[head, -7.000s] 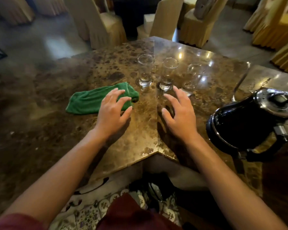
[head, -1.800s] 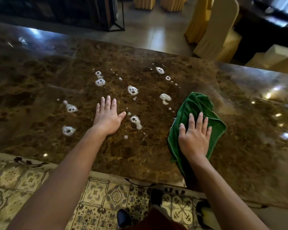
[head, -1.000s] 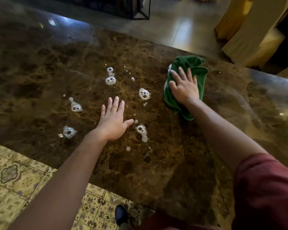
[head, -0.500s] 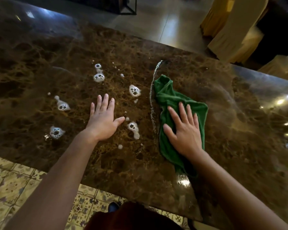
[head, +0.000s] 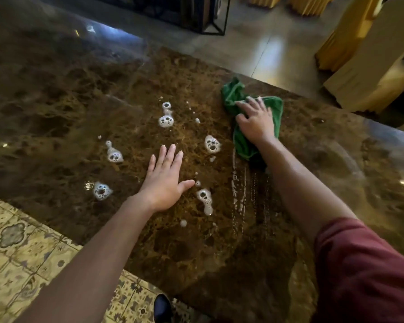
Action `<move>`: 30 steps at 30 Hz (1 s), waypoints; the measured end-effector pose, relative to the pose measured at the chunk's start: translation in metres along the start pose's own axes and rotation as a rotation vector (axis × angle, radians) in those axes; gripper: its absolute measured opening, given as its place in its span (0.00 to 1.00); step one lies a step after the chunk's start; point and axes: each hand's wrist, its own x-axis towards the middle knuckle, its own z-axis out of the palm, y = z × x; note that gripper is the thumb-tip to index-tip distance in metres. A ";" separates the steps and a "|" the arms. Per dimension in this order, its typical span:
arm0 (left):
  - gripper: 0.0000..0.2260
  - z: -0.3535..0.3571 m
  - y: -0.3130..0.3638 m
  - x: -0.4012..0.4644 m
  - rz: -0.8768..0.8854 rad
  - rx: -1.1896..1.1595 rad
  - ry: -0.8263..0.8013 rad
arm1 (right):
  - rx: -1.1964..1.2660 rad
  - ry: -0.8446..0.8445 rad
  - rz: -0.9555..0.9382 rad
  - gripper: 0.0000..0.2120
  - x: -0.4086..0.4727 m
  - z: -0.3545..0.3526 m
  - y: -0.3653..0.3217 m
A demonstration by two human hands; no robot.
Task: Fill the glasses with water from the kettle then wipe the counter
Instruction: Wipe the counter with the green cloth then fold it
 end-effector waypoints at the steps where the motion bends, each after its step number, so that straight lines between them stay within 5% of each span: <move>1: 0.37 0.000 0.000 0.000 0.003 -0.006 0.000 | 0.008 -0.010 -0.062 0.29 -0.018 0.003 -0.004; 6: 0.38 0.001 -0.003 0.000 0.009 -0.012 0.006 | 0.049 -0.016 -0.205 0.25 -0.162 0.020 0.000; 10: 0.38 0.003 -0.003 0.002 0.010 0.004 0.012 | 0.007 0.020 -0.137 0.25 -0.228 0.015 0.027; 19: 0.38 0.002 -0.001 0.003 -0.016 0.015 -0.024 | -0.002 0.158 0.204 0.25 -0.052 -0.008 0.036; 24: 0.38 -0.007 0.005 0.002 -0.041 0.033 -0.065 | 0.009 0.060 -0.014 0.27 -0.039 0.011 -0.013; 30: 0.39 -0.006 0.006 0.002 -0.045 0.055 -0.053 | -0.022 0.031 -0.205 0.24 -0.205 0.035 -0.005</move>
